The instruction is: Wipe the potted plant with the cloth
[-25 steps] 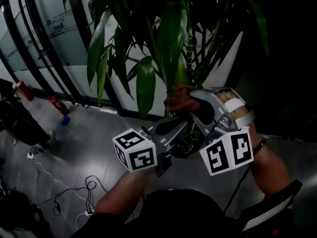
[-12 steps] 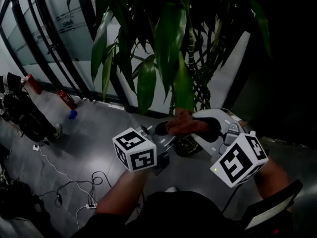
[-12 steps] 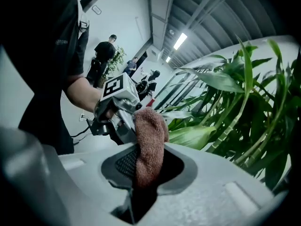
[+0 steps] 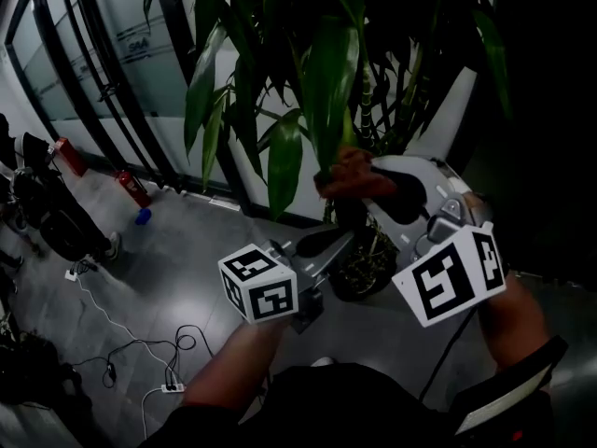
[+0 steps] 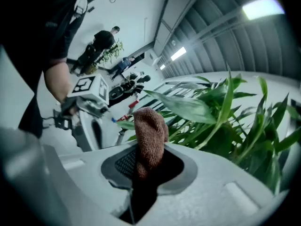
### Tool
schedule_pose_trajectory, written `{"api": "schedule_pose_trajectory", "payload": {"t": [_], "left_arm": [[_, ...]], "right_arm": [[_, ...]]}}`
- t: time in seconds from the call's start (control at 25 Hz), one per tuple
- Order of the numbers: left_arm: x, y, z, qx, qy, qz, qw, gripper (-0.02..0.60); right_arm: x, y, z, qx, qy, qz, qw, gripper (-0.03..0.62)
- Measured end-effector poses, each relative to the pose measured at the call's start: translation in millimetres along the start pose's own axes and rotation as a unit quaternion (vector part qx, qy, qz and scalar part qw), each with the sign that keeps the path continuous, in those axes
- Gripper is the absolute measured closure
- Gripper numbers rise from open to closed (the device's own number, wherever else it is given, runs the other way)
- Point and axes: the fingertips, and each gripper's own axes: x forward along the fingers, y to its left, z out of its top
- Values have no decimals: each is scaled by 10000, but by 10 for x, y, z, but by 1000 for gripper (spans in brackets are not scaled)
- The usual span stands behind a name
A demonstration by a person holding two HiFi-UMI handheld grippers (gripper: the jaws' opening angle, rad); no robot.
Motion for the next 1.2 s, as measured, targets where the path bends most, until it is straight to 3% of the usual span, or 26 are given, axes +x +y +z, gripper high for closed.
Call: {"api": "schedule_pose_trajectory", "payload": {"t": [0.08,0.16,0.32,0.6,1.2], "left_arm": [[2,-20,19,-54,-30,-50,10000,563],[11,-38,46,-70,-58,-96,9999,563],[12,-53,63,-57,-77,-92,9999,563],[32,-85,51,-150,-84,-166,9997,563],[29,-28,15,-132,-68,-39,9999,563]], "right_arm": [[131,-275,-6,-267,97,-408,9988,531],[282,-466,-35,-280,172,-517,9981,531],[492,-545,-71,-279,272,-397,9985,531],[362,-200,-106,-666,354,-168,9970,530],[68,534,-267,-264,294,1103,9931,530]]}}
